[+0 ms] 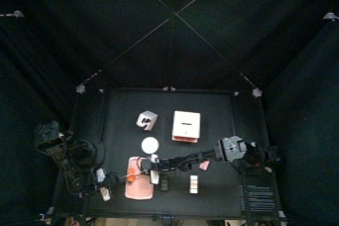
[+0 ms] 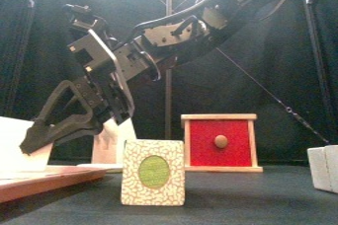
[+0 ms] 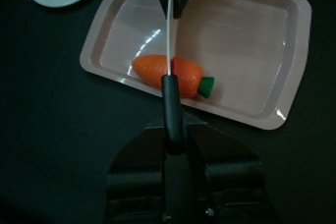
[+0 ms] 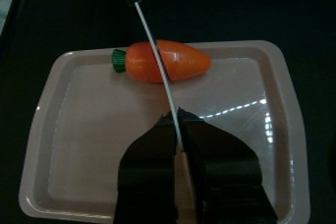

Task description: Cut carrot

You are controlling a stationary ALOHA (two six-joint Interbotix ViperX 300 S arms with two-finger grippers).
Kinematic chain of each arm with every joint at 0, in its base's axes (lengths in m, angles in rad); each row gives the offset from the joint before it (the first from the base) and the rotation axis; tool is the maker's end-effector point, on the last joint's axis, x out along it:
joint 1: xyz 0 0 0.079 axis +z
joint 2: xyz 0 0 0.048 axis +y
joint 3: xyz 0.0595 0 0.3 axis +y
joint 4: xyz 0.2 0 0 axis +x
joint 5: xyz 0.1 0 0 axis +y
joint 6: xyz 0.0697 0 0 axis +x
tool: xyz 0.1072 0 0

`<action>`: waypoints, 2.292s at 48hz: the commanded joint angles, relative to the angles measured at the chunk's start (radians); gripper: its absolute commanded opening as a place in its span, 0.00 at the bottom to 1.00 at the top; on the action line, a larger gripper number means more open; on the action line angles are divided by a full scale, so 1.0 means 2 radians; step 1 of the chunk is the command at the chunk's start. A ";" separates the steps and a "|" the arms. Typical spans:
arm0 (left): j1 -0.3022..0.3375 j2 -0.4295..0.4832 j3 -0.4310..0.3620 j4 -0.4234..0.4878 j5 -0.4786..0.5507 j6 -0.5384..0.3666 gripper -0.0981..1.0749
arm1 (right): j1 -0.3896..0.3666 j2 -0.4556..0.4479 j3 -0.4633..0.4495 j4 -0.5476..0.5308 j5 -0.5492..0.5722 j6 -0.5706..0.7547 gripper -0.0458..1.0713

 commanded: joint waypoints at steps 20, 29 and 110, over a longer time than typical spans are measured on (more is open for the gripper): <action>0.007 -0.005 -0.008 0.020 -0.005 0.003 0.45 | -0.008 -0.016 -0.002 0.012 0.005 0.002 0.32; 0.006 -0.021 -0.012 0.044 0.002 0.009 0.45 | -0.005 -0.038 0.001 0.008 0.012 0.002 0.32; 0.115 -0.163 0.002 0.120 0.061 0.045 0.45 | 0.001 -0.215 0.228 0.077 -0.228 0.003 0.80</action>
